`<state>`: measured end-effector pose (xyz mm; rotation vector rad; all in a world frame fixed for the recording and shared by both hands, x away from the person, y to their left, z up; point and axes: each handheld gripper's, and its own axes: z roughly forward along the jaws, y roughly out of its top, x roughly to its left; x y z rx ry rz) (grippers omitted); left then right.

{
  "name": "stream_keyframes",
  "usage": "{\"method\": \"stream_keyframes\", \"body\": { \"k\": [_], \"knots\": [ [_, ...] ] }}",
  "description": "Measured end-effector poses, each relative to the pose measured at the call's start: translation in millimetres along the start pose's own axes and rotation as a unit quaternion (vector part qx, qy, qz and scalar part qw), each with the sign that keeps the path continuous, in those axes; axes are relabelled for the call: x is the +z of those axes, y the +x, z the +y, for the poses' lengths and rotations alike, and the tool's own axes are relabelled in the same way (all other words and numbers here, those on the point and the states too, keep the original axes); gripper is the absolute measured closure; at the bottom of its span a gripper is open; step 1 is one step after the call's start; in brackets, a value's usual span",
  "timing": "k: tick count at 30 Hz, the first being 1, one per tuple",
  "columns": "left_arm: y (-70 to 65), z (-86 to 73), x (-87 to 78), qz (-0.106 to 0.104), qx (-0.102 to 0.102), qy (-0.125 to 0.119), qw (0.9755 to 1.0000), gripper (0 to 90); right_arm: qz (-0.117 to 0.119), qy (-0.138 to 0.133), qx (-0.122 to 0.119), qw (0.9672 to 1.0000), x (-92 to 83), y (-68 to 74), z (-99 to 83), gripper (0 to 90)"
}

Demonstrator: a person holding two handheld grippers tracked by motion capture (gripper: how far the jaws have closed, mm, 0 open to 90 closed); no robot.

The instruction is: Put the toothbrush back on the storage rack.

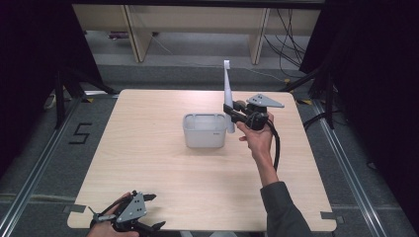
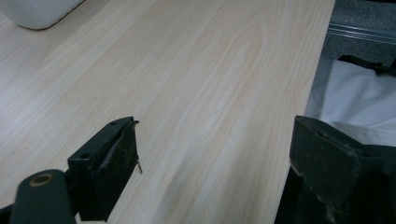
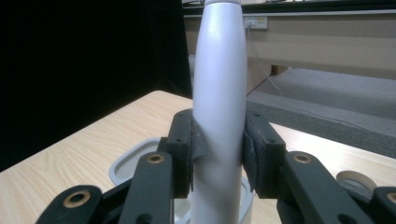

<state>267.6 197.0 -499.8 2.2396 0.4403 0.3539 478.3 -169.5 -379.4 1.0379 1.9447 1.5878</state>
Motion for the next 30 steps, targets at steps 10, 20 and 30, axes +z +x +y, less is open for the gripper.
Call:
{"method": "stream_keyframes", "body": {
  "k": [10, 20, 30],
  "knots": [
    [-0.2, 0.1, -0.2, -0.001, -0.002, -0.002, 1.0, 14.7, -0.007, 0.001, 0.001, 1.0, 13.8, 4.1, 6.5, 66.5],
    [-0.9, 0.0, 0.1, 0.004, -0.003, -0.006, 1.0, 14.7, -0.016, -0.001, 0.003, 0.9999, 29.3, 4.6, 10.0, 66.5],
    [-1.2, 0.2, 0.7, -0.001, -0.009, -0.008, 0.9999, 14.7, -0.023, 0.002, 0.008, 0.9997, 39.8, 1.4, 5.0, 66.5]
  ]
}}
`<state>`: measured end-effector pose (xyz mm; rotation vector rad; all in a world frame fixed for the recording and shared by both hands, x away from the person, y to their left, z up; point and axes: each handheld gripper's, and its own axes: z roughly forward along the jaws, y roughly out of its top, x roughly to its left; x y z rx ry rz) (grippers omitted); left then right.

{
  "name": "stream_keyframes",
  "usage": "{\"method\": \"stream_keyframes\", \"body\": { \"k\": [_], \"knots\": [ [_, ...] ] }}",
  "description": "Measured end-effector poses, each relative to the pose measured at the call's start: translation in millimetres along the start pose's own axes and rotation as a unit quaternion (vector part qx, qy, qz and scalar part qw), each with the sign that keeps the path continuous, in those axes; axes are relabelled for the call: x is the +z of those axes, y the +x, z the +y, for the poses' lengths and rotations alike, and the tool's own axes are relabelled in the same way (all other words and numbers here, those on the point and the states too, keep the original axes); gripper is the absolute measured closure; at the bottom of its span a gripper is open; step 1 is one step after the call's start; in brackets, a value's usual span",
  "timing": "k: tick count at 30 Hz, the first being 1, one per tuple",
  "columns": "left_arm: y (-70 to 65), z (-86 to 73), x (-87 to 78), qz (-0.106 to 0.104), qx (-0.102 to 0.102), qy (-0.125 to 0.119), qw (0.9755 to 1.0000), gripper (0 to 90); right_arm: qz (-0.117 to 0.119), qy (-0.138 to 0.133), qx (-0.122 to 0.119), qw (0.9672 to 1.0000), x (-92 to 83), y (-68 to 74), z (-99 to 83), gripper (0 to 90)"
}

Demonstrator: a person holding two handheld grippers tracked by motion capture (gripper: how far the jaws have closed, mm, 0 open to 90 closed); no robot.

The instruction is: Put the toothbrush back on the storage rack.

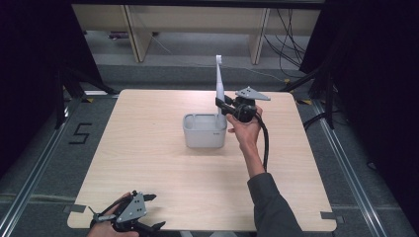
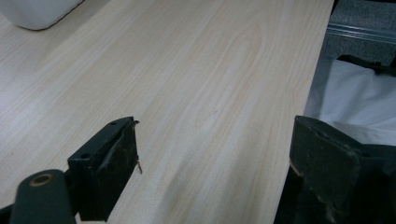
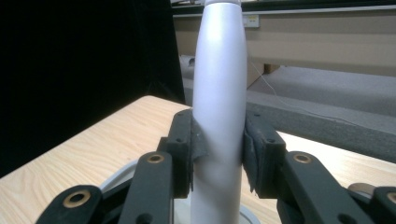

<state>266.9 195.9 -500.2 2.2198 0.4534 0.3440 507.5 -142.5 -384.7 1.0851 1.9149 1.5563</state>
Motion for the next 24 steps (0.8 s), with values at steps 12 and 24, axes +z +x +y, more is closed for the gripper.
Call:
{"method": "stream_keyframes", "body": {
  "k": [12, 24],
  "knots": [
    [-1.1, -0.2, -0.1, 0.0, -0.004, 0.0, 1.0, 14.7, -0.007, 0.0, 0.008, 0.9999, 9.4, -0.8, -5.8, 66.5],
    [-0.4, -0.1, -0.4, 0.0, 0.0, 0.004, 1.0, 14.7, -0.015, 0.005, 0.015, 0.9998, 13.8, -0.2, -13.0, 66.4]
  ]
}}
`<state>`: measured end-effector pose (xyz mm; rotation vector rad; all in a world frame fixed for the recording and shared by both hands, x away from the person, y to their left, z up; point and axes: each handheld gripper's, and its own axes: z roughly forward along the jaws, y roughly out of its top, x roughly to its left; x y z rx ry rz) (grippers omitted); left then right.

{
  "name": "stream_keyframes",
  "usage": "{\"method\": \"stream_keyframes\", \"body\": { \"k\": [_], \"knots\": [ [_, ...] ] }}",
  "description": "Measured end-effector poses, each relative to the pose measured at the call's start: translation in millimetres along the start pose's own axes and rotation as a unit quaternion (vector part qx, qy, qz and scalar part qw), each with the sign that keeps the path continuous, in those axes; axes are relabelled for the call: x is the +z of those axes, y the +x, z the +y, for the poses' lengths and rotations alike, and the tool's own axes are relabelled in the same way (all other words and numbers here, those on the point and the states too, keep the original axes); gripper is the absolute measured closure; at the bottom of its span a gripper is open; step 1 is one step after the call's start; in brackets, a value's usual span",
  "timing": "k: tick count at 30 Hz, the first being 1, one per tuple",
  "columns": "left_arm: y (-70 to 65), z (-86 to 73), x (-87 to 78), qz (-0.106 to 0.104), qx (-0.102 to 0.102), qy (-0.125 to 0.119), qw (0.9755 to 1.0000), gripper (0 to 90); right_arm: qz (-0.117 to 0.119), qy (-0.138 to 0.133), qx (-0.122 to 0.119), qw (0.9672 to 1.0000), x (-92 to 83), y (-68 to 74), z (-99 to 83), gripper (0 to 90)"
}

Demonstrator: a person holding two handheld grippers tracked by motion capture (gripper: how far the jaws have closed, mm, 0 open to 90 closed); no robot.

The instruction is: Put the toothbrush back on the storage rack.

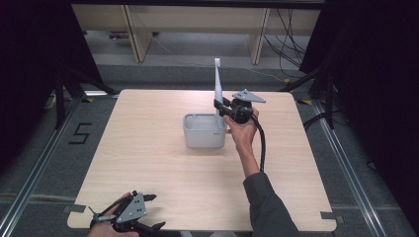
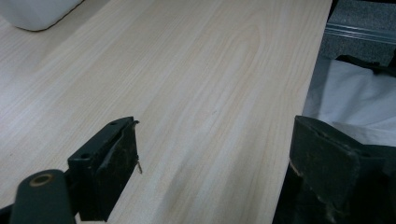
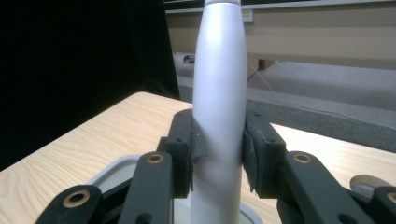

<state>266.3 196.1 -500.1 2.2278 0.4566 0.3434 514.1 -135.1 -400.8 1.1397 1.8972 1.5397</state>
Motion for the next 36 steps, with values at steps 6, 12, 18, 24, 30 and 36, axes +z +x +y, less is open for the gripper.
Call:
{"method": "stream_keyframes", "body": {
  "k": [6, 12, 18, 24, 30, 36],
  "knots": [
    [0.2, 0.1, 0.8, -0.003, 0.002, -0.005, 1.0, 14.7, -0.002, 0.006, -0.003, 1.0, 2.1, -5.3, -7.7, 66.3],
    [0.0, 0.1, 0.7, -0.003, 0.001, -0.004, 1.0, 14.7, 0.001, 0.007, -0.004, 1.0, 2.2, -5.5, -13.1, 66.2],
    [0.1, 0.1, 0.7, -0.004, 0.001, -0.004, 1.0, 14.7, 0.0, 0.007, 0.0, 1.0, 2.3, -8.3, -20.1, 66.2],
    [-0.1, 0.0, 0.8, -0.003, 0.0, -0.003, 1.0, 14.7, 0.003, 0.017, 0.007, 0.9998, 2.1, -9.0, -25.4, 66.2],
    [-0.5, -0.1, 0.9, -0.005, -0.002, -0.003, 1.0, 14.7, -0.001, 0.023, -0.018, 0.9996, 0.7, -9.9, -27.2, 66.2],
    [-0.4, -0.4, 1.7, 0.0, 0.002, -0.007, 1.0, 14.7, 0.003, 0.034, -0.021, 0.9992, -1.6, -8.3, -29.3, 66.2]
  ]
}}
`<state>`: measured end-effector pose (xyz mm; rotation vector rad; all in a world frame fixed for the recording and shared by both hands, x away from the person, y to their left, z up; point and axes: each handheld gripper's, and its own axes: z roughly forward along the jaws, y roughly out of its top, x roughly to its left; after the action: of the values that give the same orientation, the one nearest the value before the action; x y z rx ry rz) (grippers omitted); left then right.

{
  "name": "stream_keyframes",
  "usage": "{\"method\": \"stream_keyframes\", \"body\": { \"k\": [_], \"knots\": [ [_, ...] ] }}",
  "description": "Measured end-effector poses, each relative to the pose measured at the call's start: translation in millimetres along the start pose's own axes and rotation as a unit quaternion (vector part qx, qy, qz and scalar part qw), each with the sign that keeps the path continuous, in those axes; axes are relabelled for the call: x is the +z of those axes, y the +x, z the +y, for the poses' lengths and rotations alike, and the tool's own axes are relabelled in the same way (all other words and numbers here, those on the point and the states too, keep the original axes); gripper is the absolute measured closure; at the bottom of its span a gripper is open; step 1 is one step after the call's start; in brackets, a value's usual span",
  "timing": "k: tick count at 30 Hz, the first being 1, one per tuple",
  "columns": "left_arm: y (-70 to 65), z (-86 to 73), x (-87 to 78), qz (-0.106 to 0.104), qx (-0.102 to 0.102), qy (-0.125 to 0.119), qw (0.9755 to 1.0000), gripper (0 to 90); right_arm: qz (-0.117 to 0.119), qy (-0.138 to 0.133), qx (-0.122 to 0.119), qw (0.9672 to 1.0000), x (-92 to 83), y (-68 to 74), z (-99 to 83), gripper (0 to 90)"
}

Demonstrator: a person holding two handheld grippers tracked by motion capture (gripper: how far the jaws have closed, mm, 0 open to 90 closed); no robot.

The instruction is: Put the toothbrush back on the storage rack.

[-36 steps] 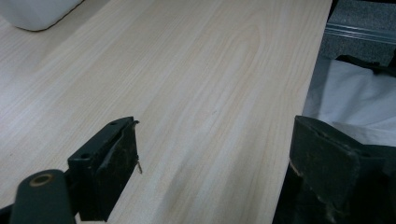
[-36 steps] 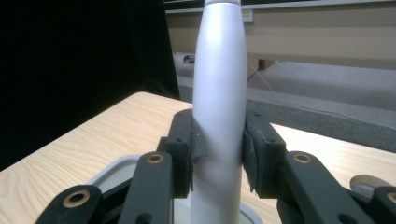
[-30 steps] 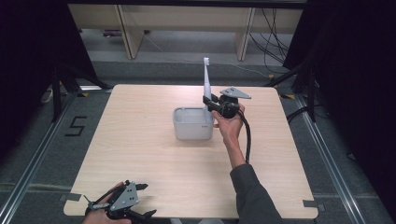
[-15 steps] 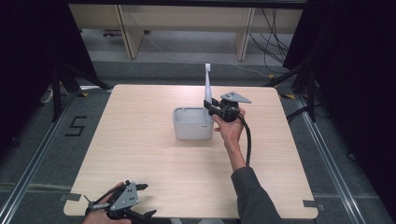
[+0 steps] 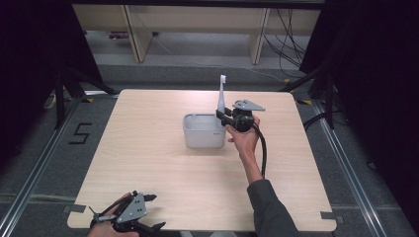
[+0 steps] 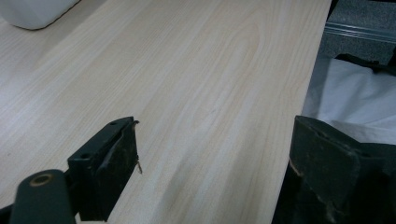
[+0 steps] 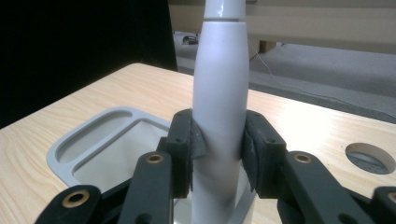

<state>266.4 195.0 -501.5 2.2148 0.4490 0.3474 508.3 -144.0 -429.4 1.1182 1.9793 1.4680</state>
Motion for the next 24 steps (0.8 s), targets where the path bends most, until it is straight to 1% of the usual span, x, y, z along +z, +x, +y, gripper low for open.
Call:
{"method": "stream_keyframes", "body": {
  "k": [1, 2, 3, 4, 5, 7, 9, 10, 11, 12, 13, 15, 16, 17, 18, 19, 20, 21, 23, 24],
  "knots": [
    [-0.3, 0.1, -0.4, 0.002, 0.0, 0.001, 1.0, 14.7, -0.002, 0.001, -0.008, 1.0, -0.4, -0.9, -0.3, 66.2],
    [-0.3, -0.1, 0.1, 0.001, 0.0, -0.001, 1.0, 14.7, -0.006, 0.001, -0.003, 1.0, -1.1, -0.5, -1.2, 66.2],
    [-0.4, -0.2, 0.4, 0.001, -0.002, -0.003, 1.0, 14.7, -0.007, 0.002, -0.01, 0.9999, -1.4, -1.6, -1.7, 66.2],
    [-0.3, -0.2, 0.3, 0.001, -0.001, -0.003, 1.0, 14.7, -0.005, 0.006, -0.01, 0.9999, -1.9, -1.8, -2.2, 66.2],
    [-0.2, -0.2, 0.3, 0.002, -0.001, -0.002, 1.0, 14.7, -0.008, 0.011, -0.004, 0.9999, -2.6, -1.3, -3.0, 66.2],
    [0.4, -0.1, -0.1, 0.002, 0.004, 0.001, 1.0, 14.7, -0.01, 0.011, -0.011, 0.9998, -2.3, -1.9, -4.0, 66.2],
    [0.4, -0.1, -0.1, 0.002, 0.004, 0.002, 1.0, 14.7, -0.006, 0.014, -0.014, 0.9998, -2.0, -1.7, -5.1, 66.2],
    [0.3, -0.2, 0.0, 0.002, 0.003, 0.001, 1.0, 14.7, -0.005, 0.016, -0.007, 0.9998, -2.2, -1.1, -5.8, 66.2],
    [-0.3, -0.2, 0.3, 0.001, -0.001, -0.002, 1.0, 14.7, -0.008, 0.011, -0.011, 0.9998, -1.3, -1.2, -6.7, 66.2],
    [-0.3, -0.2, 0.3, 0.001, -0.001, -0.002, 1.0, 14.7, -0.013, 0.014, -0.026, 0.9995, -2.0, -2.3, -6.8, 66.2],
    [-0.3, -0.3, 0.3, 0.001, -0.001, -0.002, 1.0, 14.7, -0.009, 0.019, -0.014, 0.9997, -1.8, -0.7, -7.6, 66.3],
    [-0.3, -0.2, 0.2, 0.001, -0.001, -0.002, 1.0, 14.7, -0.009, 0.02, -0.016, 0.9996, -1.0, -1.1, -8.8, 66.3],
    [-0.2, -0.2, 0.2, 0.001, 0.0, -0.002, 1.0, 14.7, -0.013, 0.02, -0.024, 0.9994, -0.7, -1.7, -9.5, 66.2],
    [-0.2, -0.2, 0.2, 0.001, 0.0, -0.002, 1.0, 14.7, -0.012, 0.02, -0.016, 0.9996, -0.4, -0.2, -10.2, 66.3],
    [-0.2, -0.2, 0.2, 0.002, 0.0, -0.002, 1.0, 14.7, -0.011, 0.021, -0.019, 0.9995, -0.3, -0.6, -10.4, 66.2],
    [-0.2, -0.2, 0.2, 0.002, 0.0, -0.002, 1.0, 14.7, -0.011, 0.024, -0.017, 0.9995, -0.4, 0.2, -10.7, 66.3],
    [-0.2, -0.2, 0.1, 0.001, 0.0, -0.001, 1.0, 14.7, -0.015, 0.018, -0.027, 0.9994, 0.6, -0.1, -11.0, 66.2],
    [-0.2, -0.2, 0.1, 0.001, 0.0, -0.001, 1.0, 14.7, -0.011, 0.025, -0.017, 0.9995, 0.4, 1.7, -11.4, 66.2],
    [-0.2, -0.2, 0.2, 0.002, 0.0, -0.002, 1.0, 14.7, -0.011, 0.028, -0.024, 0.9993, 0.9, 1.0, -11.7, 66.3],
    [-0.3, -0.1, -0.1, 0.002, 0.0, 0.0, 1.0, 14.7, -0.013, 0.022, -0.026, 0.9993, 1.6, 1.0, -12.1, 66.3]
  ]
}}
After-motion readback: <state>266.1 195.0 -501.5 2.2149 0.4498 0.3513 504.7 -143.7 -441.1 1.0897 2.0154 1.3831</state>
